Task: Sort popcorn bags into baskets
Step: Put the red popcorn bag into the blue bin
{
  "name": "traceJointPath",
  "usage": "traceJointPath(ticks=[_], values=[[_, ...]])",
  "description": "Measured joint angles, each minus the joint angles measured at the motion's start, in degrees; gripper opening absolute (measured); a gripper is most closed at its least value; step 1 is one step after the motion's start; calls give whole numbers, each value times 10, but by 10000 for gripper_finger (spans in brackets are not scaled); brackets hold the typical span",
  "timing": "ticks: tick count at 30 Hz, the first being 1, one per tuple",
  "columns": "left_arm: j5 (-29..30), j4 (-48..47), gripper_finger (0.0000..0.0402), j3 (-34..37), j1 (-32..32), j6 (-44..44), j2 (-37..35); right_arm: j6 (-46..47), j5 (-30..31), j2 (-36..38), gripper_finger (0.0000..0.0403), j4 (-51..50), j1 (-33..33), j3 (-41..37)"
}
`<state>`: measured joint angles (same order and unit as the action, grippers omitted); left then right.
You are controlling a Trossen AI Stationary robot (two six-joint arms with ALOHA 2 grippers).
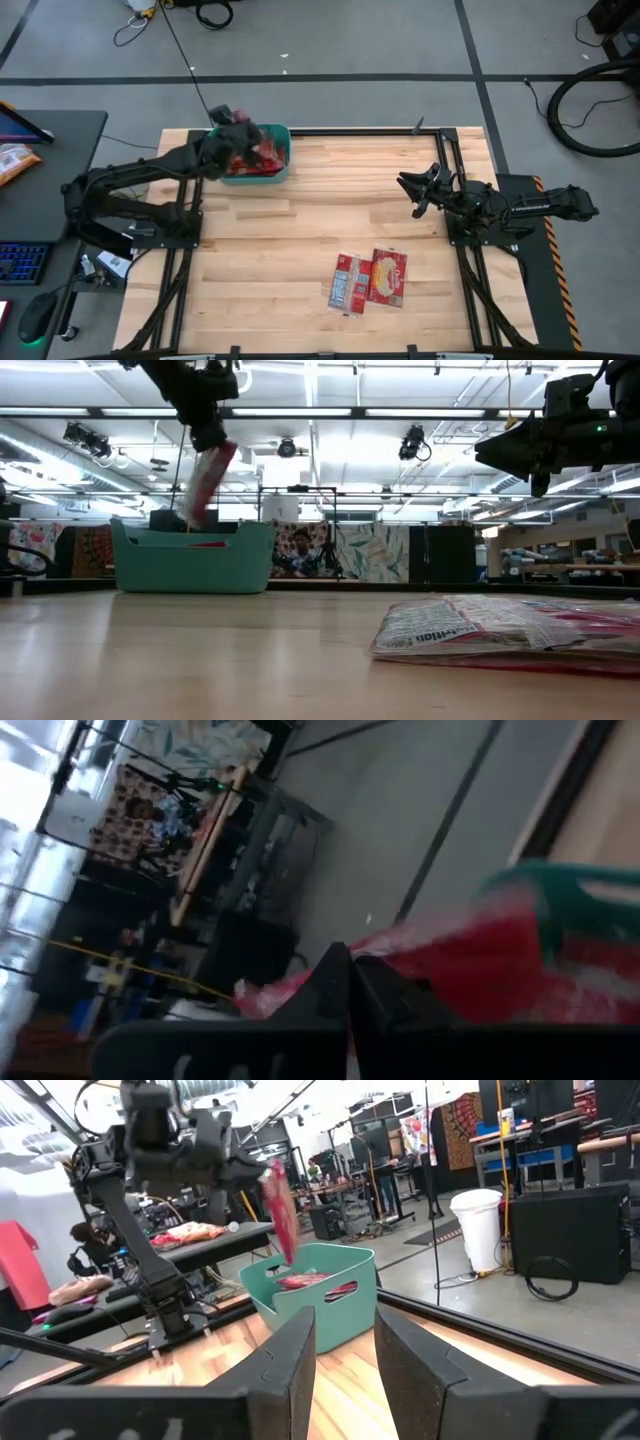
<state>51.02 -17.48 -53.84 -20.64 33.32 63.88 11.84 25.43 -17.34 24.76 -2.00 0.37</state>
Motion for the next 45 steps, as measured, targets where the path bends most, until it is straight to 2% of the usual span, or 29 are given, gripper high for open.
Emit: traceJointPath(ticks=[4, 6, 16, 26, 29, 33, 38, 45], values=[[-118, 35, 2, 0, -60, -17, 5, 0, 0, 0, 110, 0, 0, 0], [-157, 42, 2, 0, -80, -22, 19, 0, 0, 0, 110, 0, 0, 0], [-236, 15, 4, 1, -147, -4, 44, 0, 0, 0, 110, 0, 0, 0], [-235, -113, 5, 1, -181, 94, 44, 0, 0, 0, 110, 0, 0, 0], [-189, -163, 6, 1, -200, 110, 44, 0, 0, 0, 110, 0, 0, 0], [-139, -222, 6, 1, -223, 69, 44, 0, 0, 0, 110, 0, 0, 0], [-138, -264, 7, 1, -246, 11, 44, 0, 0, 0, 110, 0, 0, 0], [-130, -276, 7, 1, -267, -58, 44, 0, 0, 0, 110, 0, 0, 0]])
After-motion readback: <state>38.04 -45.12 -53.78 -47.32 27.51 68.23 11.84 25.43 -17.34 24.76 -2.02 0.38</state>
